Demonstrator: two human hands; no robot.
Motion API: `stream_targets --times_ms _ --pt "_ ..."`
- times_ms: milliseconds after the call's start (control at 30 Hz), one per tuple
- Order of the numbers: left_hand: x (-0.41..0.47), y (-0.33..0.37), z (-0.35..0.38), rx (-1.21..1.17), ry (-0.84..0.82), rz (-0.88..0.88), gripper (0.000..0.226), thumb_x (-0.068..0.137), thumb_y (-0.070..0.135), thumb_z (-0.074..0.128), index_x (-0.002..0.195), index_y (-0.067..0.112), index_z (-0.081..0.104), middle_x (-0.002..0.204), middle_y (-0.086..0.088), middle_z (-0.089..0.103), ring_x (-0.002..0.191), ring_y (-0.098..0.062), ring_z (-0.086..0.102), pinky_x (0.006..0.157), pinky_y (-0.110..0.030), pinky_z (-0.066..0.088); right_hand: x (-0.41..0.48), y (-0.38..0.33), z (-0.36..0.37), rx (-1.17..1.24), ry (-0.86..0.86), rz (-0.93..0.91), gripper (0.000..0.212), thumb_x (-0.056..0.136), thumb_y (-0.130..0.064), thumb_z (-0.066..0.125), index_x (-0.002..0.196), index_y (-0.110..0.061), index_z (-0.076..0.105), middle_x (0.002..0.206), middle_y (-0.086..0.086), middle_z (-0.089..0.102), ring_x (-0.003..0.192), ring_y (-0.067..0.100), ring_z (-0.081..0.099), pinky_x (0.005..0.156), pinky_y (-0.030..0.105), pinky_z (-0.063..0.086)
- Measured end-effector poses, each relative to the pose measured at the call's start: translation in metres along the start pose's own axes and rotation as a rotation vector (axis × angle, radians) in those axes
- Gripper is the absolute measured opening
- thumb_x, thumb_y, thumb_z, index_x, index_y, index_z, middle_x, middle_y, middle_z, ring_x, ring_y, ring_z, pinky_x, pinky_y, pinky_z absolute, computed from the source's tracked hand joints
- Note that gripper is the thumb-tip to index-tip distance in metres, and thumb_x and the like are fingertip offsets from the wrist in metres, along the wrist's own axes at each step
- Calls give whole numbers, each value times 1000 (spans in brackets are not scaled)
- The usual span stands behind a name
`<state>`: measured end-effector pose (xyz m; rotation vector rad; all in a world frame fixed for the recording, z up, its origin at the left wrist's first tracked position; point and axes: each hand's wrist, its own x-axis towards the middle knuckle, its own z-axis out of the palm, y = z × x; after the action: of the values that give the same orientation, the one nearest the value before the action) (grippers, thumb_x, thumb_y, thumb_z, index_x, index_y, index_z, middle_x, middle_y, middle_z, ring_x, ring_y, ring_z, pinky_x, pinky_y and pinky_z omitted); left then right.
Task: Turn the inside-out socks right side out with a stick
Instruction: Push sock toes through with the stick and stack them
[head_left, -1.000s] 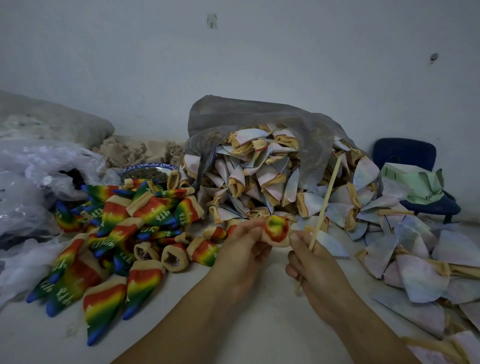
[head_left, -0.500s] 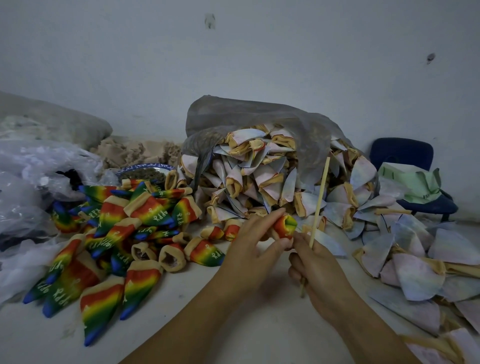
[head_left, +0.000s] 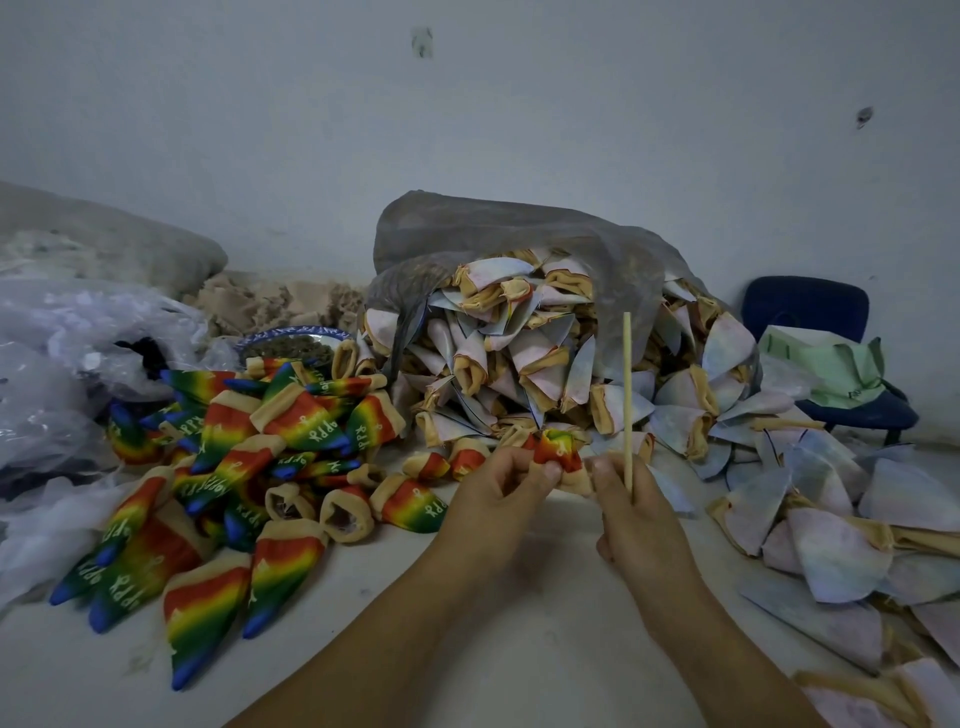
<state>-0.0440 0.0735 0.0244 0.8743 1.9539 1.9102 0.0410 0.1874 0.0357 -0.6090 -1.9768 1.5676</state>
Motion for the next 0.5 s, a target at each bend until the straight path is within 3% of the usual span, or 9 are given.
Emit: stream_targets --times_ms 100,167,233,333,400,500 --pt "-1 -2 1 79 -29 32 24 92 48 60 73 35 59 62 18 53 57 3 46 55 -15 40 -5 -4 1 16 -91 -72 30 71 -71 49 88 -50 60 66 -11 62 44 2 43 43 17 38" --pt "-2 -4 1 105 -44 55 32 92 51 59 80 21 59 60 18 51 54 2 44 49 -13 38 -8 -4 2 11 -133 -50 48 63 -75 53 99 -45 59 77 -4 66 45 3 44 46 18 39" --pt "-1 -4 2 118 -44 61 39 92 51 58 84 12 58 59 17 49 53 2 43 47 -11 37 -8 -5 1 63 -142 -28 55 65 -69 59 105 -31 59 72 -6 64 47 5 44 46 20 39" --pt "-2 -4 2 139 -80 64 33 94 49 57 84 18 63 62 19 52 57 4 45 51 -8 36 -7 -8 -1 189 -158 -10 39 78 -50 61 94 -14 58 49 -11 47 43 6 37 43 22 34" --pt "-4 -3 3 160 -118 71 26 97 46 54 78 30 63 63 23 55 60 7 48 54 -7 37 -7 -9 -2 259 -165 5 31 84 -41 61 85 -11 54 49 -10 38 43 4 33 41 20 32" --pt "-5 -1 5 154 -131 70 26 97 46 54 75 34 61 65 22 56 62 6 49 57 -8 38 -6 -9 -4 274 -162 20 29 86 -39 61 80 -12 49 50 -9 35 42 4 31 40 18 30"
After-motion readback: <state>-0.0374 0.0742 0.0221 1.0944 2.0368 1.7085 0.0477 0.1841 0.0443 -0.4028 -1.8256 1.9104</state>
